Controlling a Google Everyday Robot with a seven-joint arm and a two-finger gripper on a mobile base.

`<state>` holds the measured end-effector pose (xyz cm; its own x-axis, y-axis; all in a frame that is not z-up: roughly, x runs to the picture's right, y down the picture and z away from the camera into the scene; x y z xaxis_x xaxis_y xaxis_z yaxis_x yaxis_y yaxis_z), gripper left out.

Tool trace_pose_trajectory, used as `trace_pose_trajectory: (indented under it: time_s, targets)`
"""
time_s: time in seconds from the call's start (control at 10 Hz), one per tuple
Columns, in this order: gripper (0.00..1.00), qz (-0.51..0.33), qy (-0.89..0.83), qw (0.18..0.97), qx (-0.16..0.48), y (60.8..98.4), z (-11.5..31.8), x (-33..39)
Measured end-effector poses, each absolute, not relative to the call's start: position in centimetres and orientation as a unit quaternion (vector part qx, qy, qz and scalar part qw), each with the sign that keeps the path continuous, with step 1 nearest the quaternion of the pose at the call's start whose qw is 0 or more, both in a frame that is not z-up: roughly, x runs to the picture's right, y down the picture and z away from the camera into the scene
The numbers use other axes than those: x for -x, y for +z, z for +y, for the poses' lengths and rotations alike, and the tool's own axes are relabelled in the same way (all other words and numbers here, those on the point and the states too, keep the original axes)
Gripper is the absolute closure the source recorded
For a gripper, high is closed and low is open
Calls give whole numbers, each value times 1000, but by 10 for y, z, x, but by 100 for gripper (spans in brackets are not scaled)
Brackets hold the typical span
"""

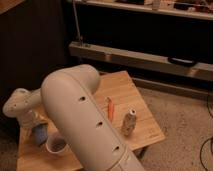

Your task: Place the white sponge in the ceramic cup

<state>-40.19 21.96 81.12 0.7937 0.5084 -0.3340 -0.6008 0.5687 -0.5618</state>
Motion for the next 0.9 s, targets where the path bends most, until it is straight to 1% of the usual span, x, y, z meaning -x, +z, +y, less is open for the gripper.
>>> trace_pose_trajectory:
  time_s: [0.1, 0.2, 0.4, 0.6, 0.7, 0.9]
  targets:
    - [20, 70, 313, 883, 342, 812, 220, 401]
    - [23, 70, 312, 883, 344, 812, 222, 403]
    - [39, 72, 311, 883, 344, 813, 222, 402]
    - [61, 74, 308, 883, 347, 814, 223, 402]
    - [67, 75, 307, 883, 348, 814, 223, 402]
    - [68, 76, 307, 882, 349, 814, 224, 401]
